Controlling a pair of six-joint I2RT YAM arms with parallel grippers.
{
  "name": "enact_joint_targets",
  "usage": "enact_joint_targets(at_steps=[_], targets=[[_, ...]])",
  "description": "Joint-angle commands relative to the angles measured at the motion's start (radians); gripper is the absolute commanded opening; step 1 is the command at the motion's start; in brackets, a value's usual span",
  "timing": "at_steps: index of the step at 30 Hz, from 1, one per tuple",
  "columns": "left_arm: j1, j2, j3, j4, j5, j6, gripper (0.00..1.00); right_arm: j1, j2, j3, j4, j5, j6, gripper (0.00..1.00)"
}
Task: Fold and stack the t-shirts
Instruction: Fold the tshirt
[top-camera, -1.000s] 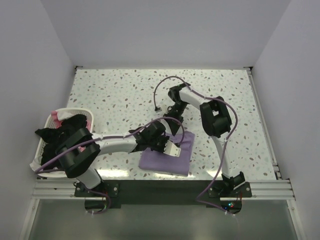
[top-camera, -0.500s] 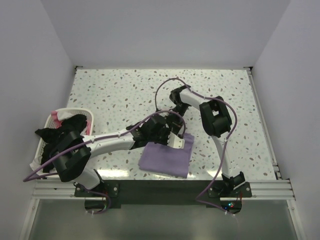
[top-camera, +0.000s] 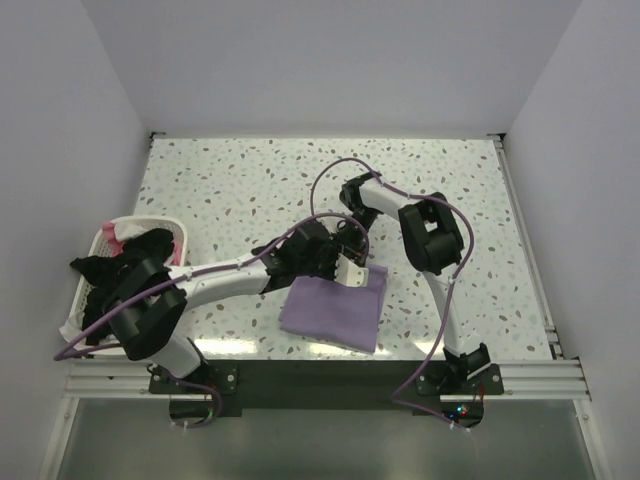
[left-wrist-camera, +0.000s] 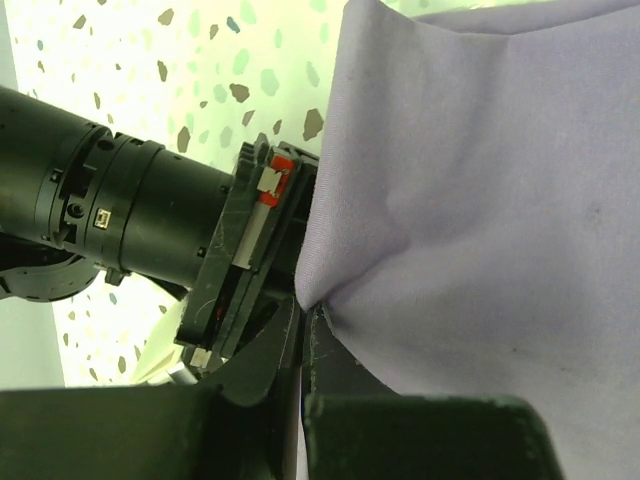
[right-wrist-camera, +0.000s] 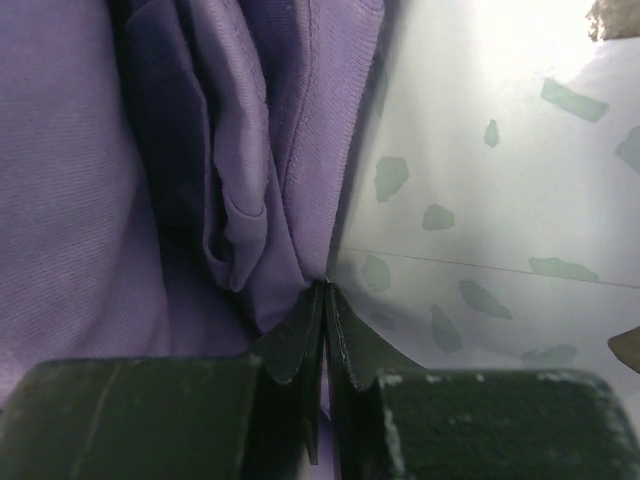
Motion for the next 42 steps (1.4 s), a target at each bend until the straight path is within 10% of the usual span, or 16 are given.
enact_joint_targets(at_steps=[1, 12, 16, 26, 32, 42], targets=[[0.020, 0.009, 0.022, 0.127, -0.011, 0.036, 0.00, 0.007, 0.033, -0.009, 0.059, 0.050, -0.051, 0.07], [0.025, 0.049, 0.004, 0.183, 0.025, 0.039, 0.01, 0.006, 0.038, 0.034, 0.035, 0.047, -0.053, 0.08], [0.040, 0.049, 0.008, 0.177, 0.012, 0.036, 0.17, 0.004, 0.015, 0.051, 0.015, 0.073, -0.051, 0.09], [0.184, -0.141, 0.137, -0.326, 0.314, -0.161, 0.43, -0.091, -0.106, 0.221, -0.113, 0.294, -0.037, 0.52], [0.315, -0.092, 0.198, -0.462, 0.442, -0.252, 0.47, -0.172, -0.149, 0.313, -0.238, 0.299, -0.070, 0.54], [0.517, 0.299, 0.602, -0.830, 0.707, -0.142, 0.56, -0.192, -0.350, -0.078, -0.130, 0.114, -0.079, 0.69]])
